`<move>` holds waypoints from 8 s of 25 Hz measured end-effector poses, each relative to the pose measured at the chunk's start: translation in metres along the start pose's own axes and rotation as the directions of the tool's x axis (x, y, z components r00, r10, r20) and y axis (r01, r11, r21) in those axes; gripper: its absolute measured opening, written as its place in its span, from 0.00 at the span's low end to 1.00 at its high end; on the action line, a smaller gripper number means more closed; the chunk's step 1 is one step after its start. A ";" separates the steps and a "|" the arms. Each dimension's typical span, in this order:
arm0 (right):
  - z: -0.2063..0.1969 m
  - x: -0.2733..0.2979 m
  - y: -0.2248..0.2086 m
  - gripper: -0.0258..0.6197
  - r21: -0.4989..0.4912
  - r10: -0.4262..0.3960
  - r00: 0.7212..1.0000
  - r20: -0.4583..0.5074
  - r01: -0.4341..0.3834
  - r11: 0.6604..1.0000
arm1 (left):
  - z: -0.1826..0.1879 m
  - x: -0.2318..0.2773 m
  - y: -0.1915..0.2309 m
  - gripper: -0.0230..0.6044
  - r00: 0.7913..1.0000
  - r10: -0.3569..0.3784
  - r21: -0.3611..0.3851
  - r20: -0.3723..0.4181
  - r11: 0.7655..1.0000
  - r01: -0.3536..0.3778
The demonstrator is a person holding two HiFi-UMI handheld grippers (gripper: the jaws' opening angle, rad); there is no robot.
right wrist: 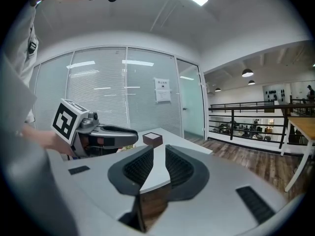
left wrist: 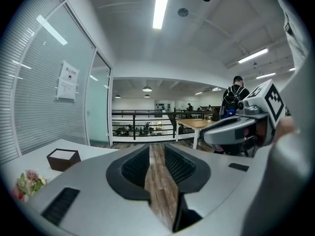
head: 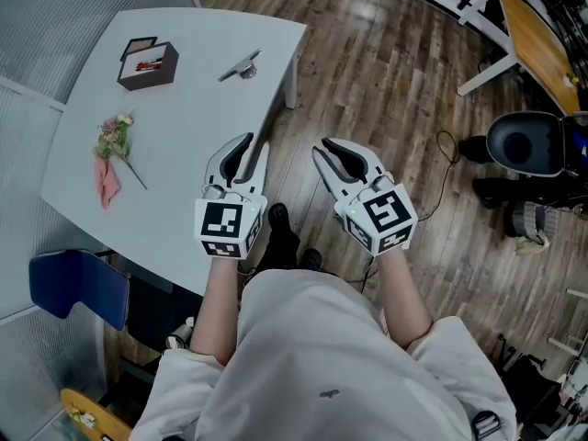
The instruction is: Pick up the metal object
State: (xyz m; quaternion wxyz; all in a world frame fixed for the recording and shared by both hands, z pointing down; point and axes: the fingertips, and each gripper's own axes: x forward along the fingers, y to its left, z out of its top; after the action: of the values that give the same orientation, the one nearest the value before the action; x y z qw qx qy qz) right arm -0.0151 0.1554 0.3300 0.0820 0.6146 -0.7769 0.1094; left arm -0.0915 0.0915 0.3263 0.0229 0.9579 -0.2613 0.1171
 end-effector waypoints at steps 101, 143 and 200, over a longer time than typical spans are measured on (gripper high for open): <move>0.000 0.277 -0.168 0.29 0.034 0.449 0.868 -0.213 -0.453 0.891 | -0.076 0.233 0.166 0.30 0.907 0.247 -0.071 -0.340 0.955 -0.287; -0.049 0.322 -0.168 0.29 0.069 0.442 0.833 -0.332 -0.446 0.892 | -0.172 0.290 0.200 0.30 0.901 0.160 0.007 -0.403 0.985 -0.172; -0.083 0.328 -0.168 0.29 0.159 0.437 0.814 -0.383 -0.408 0.899 | -0.207 0.315 0.220 0.20 0.875 0.172 0.307 -0.454 0.951 -0.028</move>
State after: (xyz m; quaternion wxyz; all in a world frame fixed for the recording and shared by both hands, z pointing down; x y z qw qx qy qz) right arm 0.0724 -0.1662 0.5068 0.1949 0.3924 -0.8548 0.2781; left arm 0.0168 -0.2328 0.5978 -0.0609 0.8777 -0.2771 0.3863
